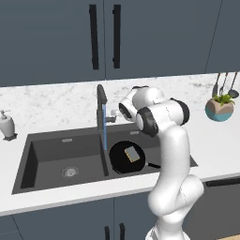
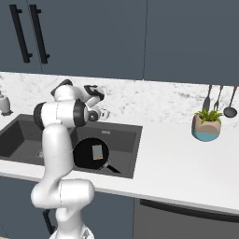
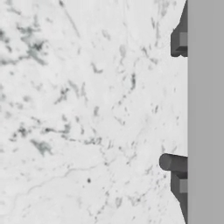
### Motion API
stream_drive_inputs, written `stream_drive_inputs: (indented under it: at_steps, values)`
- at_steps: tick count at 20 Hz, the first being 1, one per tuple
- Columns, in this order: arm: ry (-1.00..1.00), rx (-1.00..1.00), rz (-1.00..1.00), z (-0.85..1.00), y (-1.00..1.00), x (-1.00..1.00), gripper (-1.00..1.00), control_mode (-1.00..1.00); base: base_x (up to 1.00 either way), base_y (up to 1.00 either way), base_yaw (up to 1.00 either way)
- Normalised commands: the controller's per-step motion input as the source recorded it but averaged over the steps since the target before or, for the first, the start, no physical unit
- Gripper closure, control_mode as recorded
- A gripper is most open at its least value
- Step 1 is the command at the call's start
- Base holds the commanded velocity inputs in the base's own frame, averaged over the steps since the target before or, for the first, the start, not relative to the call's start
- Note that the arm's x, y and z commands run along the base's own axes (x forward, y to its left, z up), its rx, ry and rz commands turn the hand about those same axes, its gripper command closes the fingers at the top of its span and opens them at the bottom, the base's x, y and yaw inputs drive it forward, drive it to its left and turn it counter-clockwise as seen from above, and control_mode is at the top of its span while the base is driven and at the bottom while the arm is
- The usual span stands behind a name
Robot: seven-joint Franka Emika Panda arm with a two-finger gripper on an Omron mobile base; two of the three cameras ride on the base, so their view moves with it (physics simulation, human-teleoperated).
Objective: Pick the pan and sponge and place them into the sink. Then turn on the water.
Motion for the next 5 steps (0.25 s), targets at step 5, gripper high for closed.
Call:
stream_drive_inputs:
  at_steps: [5]
  values:
    - [0.0, 0.0, 0.0, -0.01, -0.13, 0.0, -1.0, -1.0, 0.0, 0.0, 0.0]
